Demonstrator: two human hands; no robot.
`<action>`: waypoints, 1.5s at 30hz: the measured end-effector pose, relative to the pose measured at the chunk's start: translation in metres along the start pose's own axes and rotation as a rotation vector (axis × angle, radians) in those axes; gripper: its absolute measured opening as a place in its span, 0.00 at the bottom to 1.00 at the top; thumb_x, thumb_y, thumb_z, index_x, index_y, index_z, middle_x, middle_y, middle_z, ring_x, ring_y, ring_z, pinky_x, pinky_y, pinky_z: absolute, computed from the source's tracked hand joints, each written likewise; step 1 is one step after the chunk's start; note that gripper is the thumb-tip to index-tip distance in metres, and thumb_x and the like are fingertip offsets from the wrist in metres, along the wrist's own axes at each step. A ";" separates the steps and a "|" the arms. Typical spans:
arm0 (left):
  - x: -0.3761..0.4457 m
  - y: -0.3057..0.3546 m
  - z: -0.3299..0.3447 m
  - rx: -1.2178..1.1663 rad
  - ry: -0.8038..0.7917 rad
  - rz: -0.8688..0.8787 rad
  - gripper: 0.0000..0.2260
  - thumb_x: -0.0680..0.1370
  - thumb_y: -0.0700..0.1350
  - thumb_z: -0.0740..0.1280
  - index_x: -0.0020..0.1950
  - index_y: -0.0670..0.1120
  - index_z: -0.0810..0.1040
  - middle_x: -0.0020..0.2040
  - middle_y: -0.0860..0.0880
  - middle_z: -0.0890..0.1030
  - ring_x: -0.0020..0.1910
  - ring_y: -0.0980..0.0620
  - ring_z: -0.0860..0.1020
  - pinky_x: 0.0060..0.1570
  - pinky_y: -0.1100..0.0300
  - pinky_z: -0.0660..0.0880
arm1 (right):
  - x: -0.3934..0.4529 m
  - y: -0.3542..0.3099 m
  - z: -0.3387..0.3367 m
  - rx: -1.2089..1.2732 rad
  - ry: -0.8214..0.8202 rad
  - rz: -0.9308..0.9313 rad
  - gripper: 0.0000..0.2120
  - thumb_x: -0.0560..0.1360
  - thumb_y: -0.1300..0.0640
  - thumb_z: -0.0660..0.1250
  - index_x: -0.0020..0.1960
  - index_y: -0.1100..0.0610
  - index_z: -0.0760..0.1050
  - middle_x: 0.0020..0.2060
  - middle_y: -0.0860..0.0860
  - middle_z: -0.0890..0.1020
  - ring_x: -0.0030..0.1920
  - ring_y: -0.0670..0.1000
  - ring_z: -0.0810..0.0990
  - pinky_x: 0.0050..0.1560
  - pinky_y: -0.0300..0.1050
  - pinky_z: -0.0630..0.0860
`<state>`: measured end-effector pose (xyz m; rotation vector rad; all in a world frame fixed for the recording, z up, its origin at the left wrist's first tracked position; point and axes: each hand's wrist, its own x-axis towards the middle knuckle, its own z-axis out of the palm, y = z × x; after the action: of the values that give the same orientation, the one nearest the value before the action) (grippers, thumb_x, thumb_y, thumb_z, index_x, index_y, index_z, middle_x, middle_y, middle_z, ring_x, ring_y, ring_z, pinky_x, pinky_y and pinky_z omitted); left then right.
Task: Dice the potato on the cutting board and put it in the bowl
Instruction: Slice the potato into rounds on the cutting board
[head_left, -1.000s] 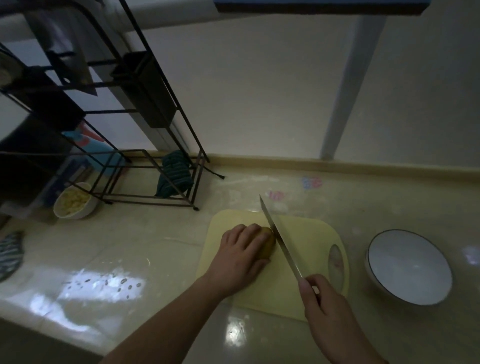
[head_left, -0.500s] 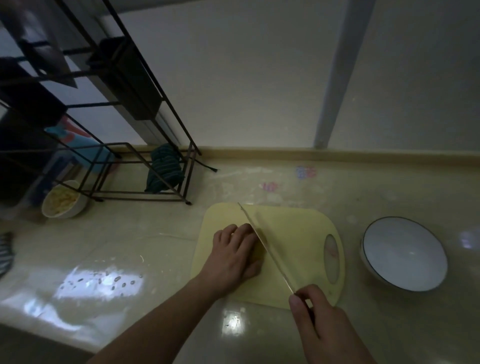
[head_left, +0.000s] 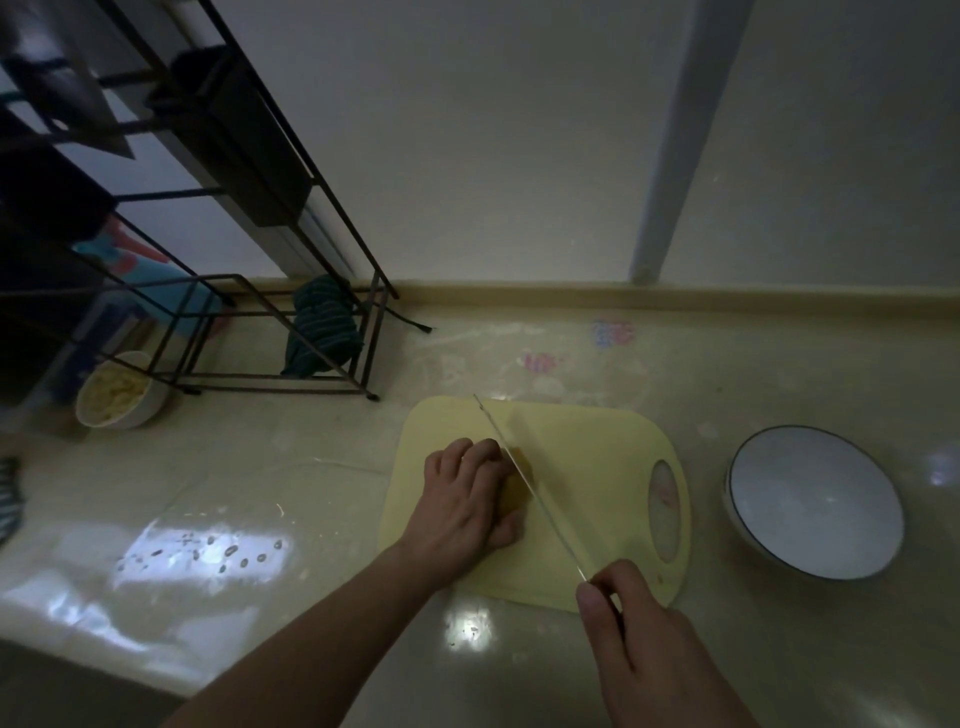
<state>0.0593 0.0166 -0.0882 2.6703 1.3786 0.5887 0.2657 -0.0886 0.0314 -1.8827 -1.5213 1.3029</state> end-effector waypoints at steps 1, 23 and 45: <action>0.001 0.000 0.000 0.002 -0.006 -0.004 0.23 0.76 0.58 0.63 0.65 0.44 0.69 0.64 0.46 0.68 0.62 0.42 0.67 0.59 0.48 0.64 | 0.001 0.000 0.000 -0.003 0.006 0.002 0.11 0.79 0.43 0.54 0.45 0.49 0.64 0.27 0.38 0.77 0.32 0.41 0.75 0.40 0.33 0.71; 0.007 -0.001 -0.001 -0.027 -0.043 -0.026 0.21 0.75 0.58 0.61 0.61 0.45 0.68 0.62 0.46 0.68 0.61 0.43 0.67 0.54 0.48 0.64 | 0.007 0.005 0.003 -0.127 -0.043 -0.021 0.12 0.79 0.43 0.50 0.45 0.50 0.61 0.30 0.49 0.73 0.31 0.46 0.72 0.38 0.38 0.69; 0.007 -0.002 -0.003 -0.053 -0.068 -0.056 0.23 0.74 0.58 0.63 0.62 0.46 0.67 0.62 0.47 0.67 0.61 0.43 0.66 0.54 0.49 0.65 | 0.037 0.027 0.024 0.017 0.003 -0.062 0.12 0.79 0.44 0.53 0.44 0.51 0.65 0.27 0.49 0.75 0.32 0.48 0.75 0.34 0.46 0.66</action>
<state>0.0605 0.0226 -0.0839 2.5757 1.3950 0.5172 0.2594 -0.0696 -0.0165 -1.8121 -1.5494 1.2807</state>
